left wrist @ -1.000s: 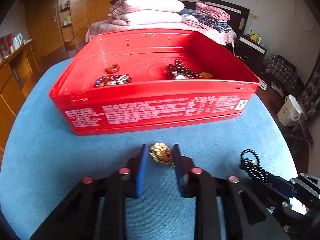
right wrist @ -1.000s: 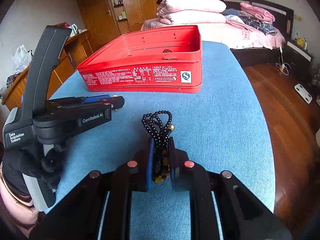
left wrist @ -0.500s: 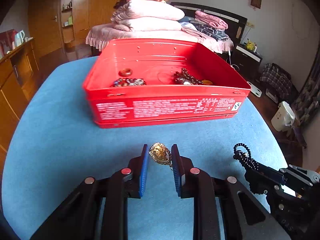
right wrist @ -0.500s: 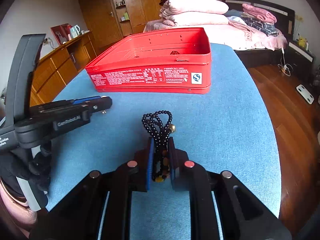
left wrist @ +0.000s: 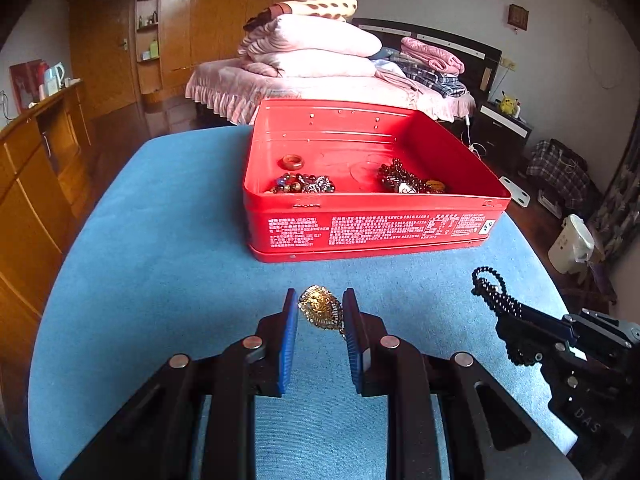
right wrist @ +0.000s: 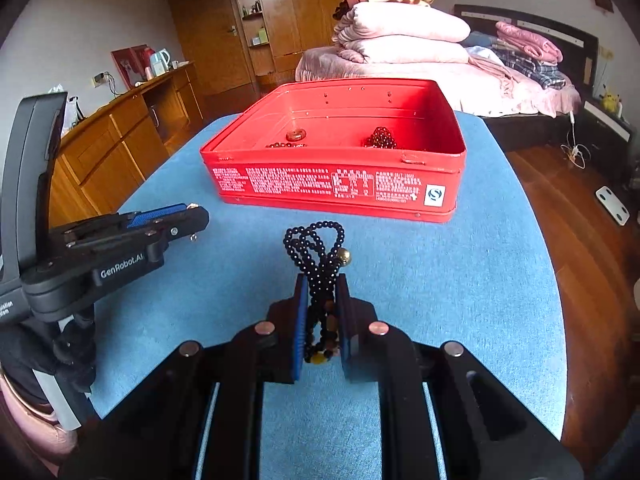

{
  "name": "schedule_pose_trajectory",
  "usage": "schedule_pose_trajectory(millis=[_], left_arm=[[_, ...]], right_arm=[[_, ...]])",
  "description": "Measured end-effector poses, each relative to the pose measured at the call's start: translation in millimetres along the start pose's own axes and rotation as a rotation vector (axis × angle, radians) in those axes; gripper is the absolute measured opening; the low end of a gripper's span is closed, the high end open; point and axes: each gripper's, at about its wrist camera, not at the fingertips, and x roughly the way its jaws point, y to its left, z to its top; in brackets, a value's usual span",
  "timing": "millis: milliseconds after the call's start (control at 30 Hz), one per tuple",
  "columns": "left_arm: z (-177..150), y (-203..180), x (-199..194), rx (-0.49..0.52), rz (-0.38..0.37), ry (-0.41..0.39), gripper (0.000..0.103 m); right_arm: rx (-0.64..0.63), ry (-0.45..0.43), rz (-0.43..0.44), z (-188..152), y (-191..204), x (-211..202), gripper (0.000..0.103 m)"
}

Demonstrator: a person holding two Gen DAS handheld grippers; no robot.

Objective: Organize jewelry
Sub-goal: 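Carry the pendant and black beads into the red tin and open both tools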

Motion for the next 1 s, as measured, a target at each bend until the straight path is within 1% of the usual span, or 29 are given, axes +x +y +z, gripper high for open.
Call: schedule_pose_trajectory(millis=[267, 433, 600, 733, 833, 1000], left_arm=[[4.2, 5.6, -2.6, -0.008, -0.007, -0.015, 0.022], [15.3, 5.8, -6.8, -0.004, -0.013, -0.043, 0.023], [40.4, 2.9, -12.6, 0.008, -0.015, -0.089, 0.023], [65.8, -1.9, -7.8, 0.012, -0.021, -0.114, 0.023], [83.9, -5.9, 4.2, 0.018, -0.024, -0.116, 0.023], [109.3, -6.2, 34.9, 0.011, -0.01, -0.085, 0.023]], right_arm=[[-0.009, -0.019, -0.022, 20.2, 2.6, -0.7, 0.013], [-0.017, -0.046, -0.019, 35.9, 3.7, -3.9, 0.013], [-0.025, -0.086, -0.029, 61.4, 2.1, -7.9, 0.013], [-0.025, -0.111, -0.048, 85.5, -3.3, -5.3, 0.013], [-0.008, -0.113, -0.064, 102.4, -11.7, 4.2, 0.013], [0.025, -0.091, -0.079, 123.9, -28.6, 27.3, 0.013]])
